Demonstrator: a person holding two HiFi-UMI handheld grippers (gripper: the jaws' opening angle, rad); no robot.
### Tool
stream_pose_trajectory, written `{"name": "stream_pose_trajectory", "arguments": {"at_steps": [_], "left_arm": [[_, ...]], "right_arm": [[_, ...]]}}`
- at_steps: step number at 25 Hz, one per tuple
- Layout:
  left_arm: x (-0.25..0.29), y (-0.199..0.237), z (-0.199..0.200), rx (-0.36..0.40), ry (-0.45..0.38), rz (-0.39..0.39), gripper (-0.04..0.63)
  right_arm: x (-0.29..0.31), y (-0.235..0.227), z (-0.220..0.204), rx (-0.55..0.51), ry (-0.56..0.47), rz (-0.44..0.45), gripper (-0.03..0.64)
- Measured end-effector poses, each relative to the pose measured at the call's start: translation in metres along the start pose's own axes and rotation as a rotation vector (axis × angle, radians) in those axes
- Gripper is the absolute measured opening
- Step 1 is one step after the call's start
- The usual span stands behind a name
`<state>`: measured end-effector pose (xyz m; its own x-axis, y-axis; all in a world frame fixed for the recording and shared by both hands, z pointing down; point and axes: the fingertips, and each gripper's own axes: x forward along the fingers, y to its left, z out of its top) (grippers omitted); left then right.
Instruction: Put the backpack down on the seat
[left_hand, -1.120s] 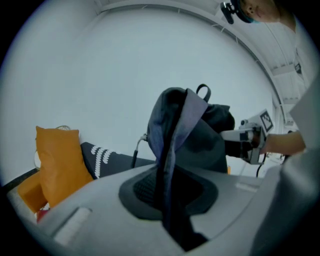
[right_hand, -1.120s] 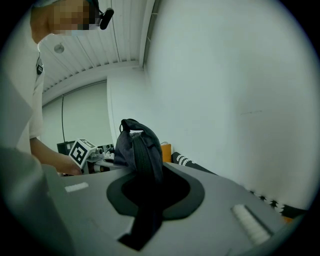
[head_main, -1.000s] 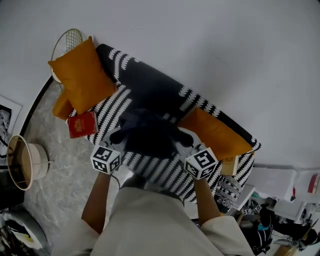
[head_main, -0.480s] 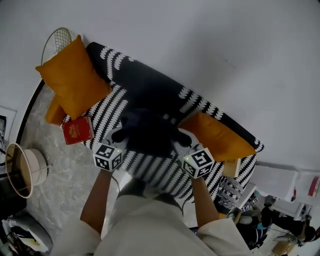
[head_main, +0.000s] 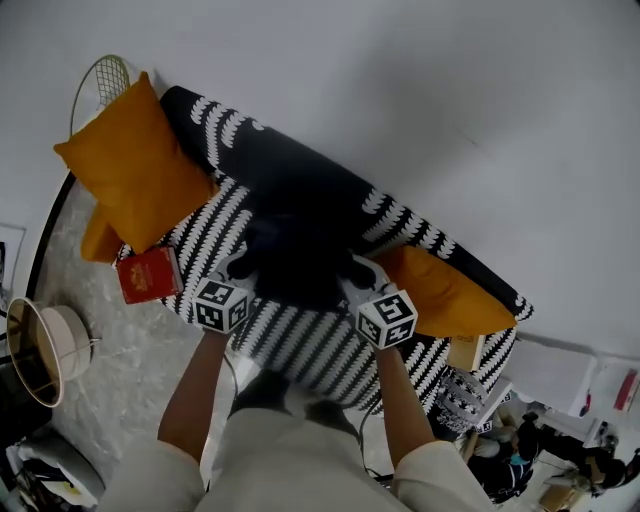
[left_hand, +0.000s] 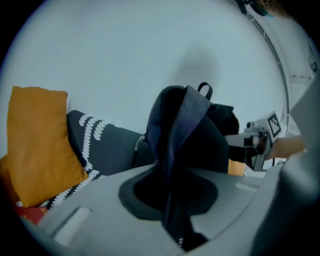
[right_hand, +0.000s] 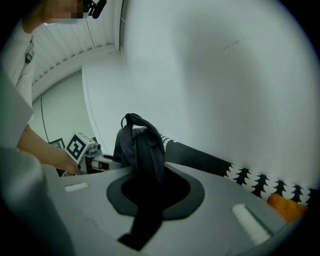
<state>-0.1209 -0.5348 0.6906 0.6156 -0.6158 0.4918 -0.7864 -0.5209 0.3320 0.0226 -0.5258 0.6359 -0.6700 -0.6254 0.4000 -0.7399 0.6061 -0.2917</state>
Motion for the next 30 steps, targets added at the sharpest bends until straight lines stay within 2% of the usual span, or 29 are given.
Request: {"name": "stream_pose_trajectory", "arguments": {"at_steps": [10,16,22,30], "left_arm": [[0.083,0.069,-0.024,-0.047,0.068,0.010,0.054],[0.129,0.098,-0.044,-0.056,0.119,0.008,0.054],[0.162,0.114,-0.059,-0.055,0.167,0.012,0.055],[0.196,0.127,-0.065,-0.043,0.189,0.017,0.078]], "right_arm": [[0.084,-0.065,-0.039,-0.010,0.111,0.003,0.044],[0.119,-0.099,-0.065,0.011,0.166,-0.041,0.048],[0.141,-0.129,-0.090,0.031,0.228,-0.081,0.057],[0.158,-0.163,-0.108,0.081,0.261,-0.159,0.072]]}}
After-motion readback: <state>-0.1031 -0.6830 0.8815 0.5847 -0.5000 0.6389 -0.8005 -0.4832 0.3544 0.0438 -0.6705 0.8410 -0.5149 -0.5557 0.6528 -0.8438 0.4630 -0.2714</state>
